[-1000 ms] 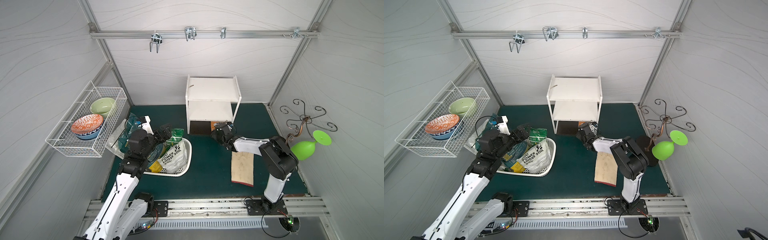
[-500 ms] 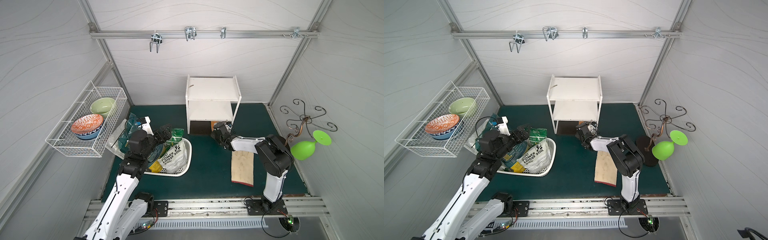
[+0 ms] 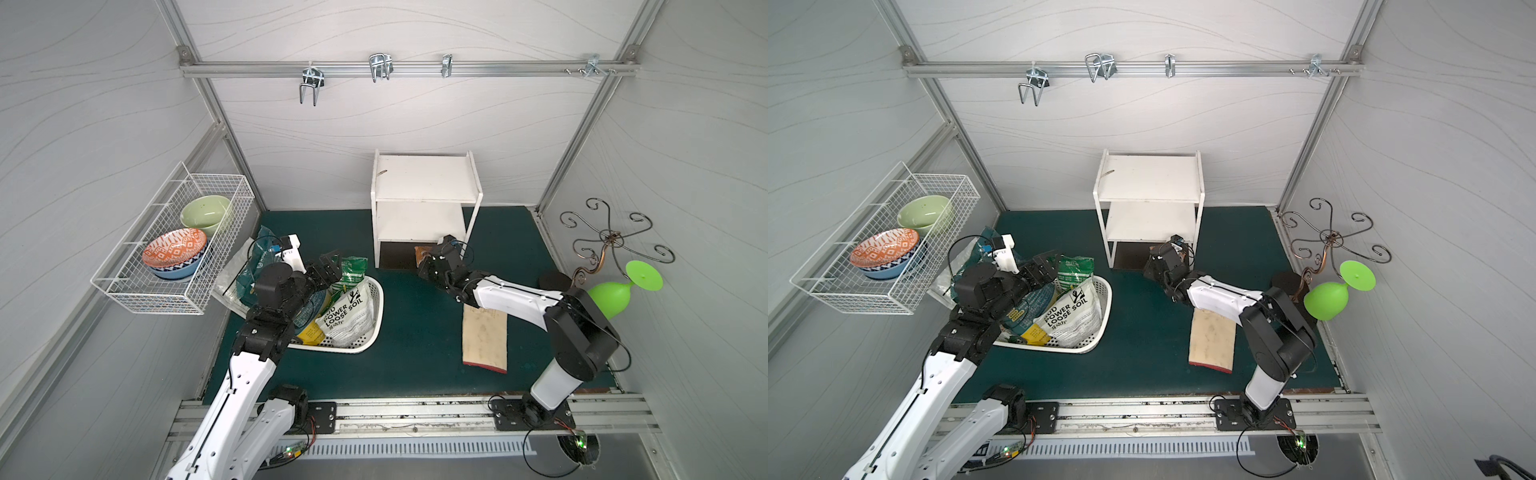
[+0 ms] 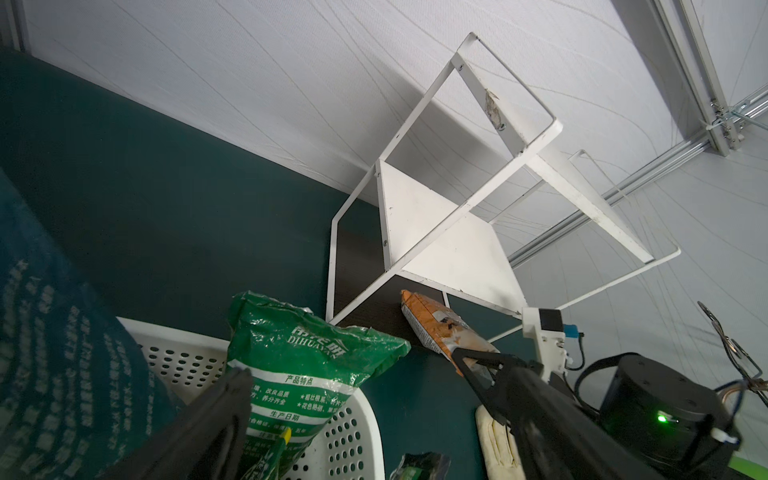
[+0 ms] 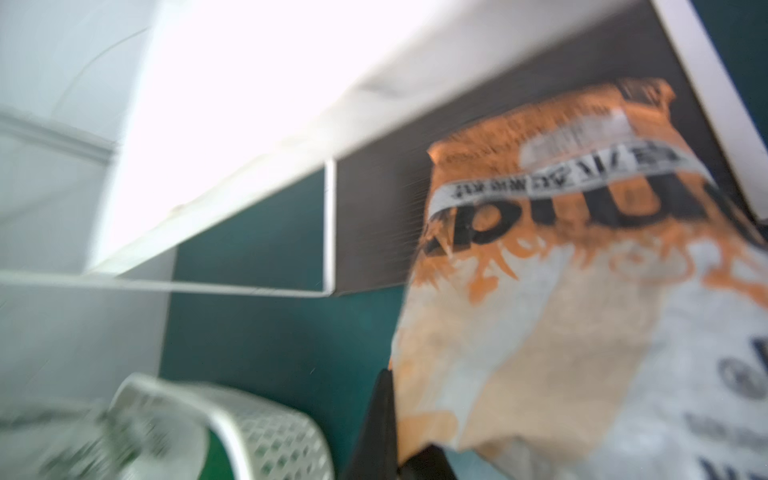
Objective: Take down the fertilizer bag from the shelf
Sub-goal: Pick up the fertilizer bag from the shelf, then place the fertilizer bag in the storage box.
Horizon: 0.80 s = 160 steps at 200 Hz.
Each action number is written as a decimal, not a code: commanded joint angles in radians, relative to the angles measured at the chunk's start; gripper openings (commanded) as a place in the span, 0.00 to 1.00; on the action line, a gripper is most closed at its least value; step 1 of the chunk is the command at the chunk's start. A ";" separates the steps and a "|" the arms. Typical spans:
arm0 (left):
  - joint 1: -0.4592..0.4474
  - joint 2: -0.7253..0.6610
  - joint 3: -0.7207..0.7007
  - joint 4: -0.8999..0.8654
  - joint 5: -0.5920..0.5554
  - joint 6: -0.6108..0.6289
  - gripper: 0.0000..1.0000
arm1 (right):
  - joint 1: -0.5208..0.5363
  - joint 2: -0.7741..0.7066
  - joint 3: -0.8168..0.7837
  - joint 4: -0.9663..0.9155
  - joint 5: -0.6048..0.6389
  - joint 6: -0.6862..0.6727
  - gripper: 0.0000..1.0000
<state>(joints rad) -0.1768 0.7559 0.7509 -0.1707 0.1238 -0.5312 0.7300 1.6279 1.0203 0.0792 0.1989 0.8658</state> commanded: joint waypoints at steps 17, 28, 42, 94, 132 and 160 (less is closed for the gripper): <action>0.005 -0.010 0.047 -0.006 0.015 0.067 0.99 | 0.020 -0.120 0.025 -0.120 -0.159 -0.147 0.00; 0.004 -0.006 0.062 -0.025 0.032 0.086 0.99 | 0.020 -0.136 0.046 -0.166 -0.205 -0.183 0.00; 0.004 0.004 0.083 -0.057 0.054 0.114 0.99 | 0.020 -0.156 0.078 -0.233 -0.261 -0.221 0.00; 0.003 0.054 0.209 -0.275 0.196 0.261 0.99 | 0.020 -0.251 0.169 -0.444 -0.424 -0.352 0.00; -0.043 0.094 0.329 -0.502 0.247 0.398 0.98 | 0.016 -0.281 0.297 -0.567 -0.554 -0.453 0.00; -0.102 0.102 0.352 -0.618 0.202 0.443 0.97 | 0.016 -0.246 0.418 -0.630 -0.708 -0.524 0.00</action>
<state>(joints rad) -0.2356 0.8536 1.0584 -0.6491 0.3305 -0.1791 0.7429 1.4067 1.3167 -0.5434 -0.3336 0.4511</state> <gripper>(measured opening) 0.973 0.047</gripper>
